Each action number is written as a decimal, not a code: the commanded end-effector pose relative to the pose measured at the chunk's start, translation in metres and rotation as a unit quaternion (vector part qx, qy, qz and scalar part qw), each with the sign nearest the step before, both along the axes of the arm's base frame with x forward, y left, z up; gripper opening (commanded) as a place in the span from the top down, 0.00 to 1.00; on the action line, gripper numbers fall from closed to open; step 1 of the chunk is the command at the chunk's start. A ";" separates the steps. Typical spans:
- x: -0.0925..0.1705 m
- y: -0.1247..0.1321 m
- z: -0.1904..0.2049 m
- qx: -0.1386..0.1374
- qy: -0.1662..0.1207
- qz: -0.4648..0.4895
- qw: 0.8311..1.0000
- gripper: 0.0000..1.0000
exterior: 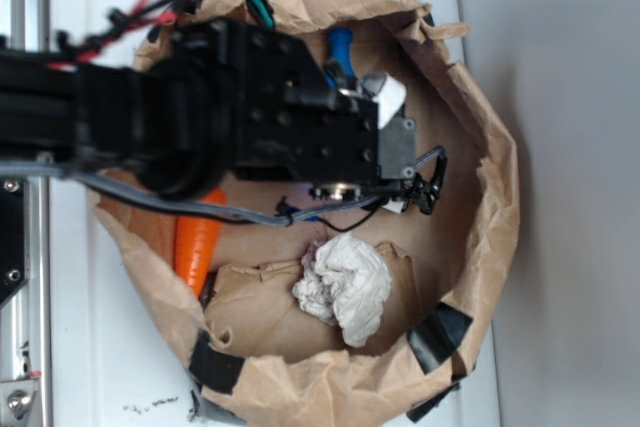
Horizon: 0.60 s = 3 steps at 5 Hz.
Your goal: Grab the blue bottle.
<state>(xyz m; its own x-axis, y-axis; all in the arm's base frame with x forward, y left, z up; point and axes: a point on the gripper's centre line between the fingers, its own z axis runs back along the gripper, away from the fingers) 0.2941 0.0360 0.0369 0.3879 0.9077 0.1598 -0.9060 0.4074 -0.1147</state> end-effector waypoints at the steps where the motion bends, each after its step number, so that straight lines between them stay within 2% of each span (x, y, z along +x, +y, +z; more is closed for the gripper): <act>1: -0.030 0.020 0.080 -0.089 -0.045 -0.051 0.994 1.00; 2: -0.040 0.008 0.116 -0.099 -0.021 -0.105 0.989 1.00; 3: -0.048 -0.015 0.141 -0.097 -0.011 -0.173 0.980 1.00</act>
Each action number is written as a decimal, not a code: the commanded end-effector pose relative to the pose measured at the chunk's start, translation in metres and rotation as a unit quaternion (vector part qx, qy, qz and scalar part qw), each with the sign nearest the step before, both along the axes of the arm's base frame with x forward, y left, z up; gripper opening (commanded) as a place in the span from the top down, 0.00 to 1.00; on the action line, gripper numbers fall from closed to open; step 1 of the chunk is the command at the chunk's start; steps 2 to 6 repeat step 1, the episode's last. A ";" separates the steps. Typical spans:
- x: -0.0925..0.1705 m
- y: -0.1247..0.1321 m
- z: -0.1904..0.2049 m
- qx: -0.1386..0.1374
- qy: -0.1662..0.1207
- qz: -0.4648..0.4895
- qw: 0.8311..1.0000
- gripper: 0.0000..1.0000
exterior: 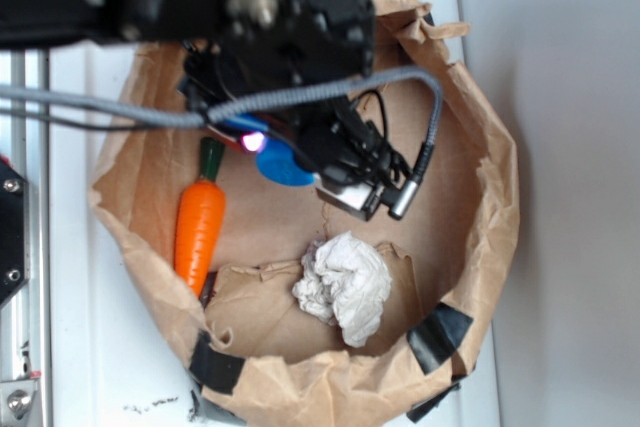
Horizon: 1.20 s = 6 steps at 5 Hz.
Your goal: Grab the blue bottle.
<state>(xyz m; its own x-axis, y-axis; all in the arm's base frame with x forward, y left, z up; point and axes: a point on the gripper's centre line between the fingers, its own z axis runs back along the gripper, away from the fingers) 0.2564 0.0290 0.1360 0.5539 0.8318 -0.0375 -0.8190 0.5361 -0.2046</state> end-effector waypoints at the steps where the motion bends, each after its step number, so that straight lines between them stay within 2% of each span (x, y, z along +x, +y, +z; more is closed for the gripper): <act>1: -0.010 -0.029 0.050 0.038 -0.026 -0.166 0.985 1.00; 6: -0.010 -0.029 0.050 0.038 -0.026 -0.166 0.985 1.00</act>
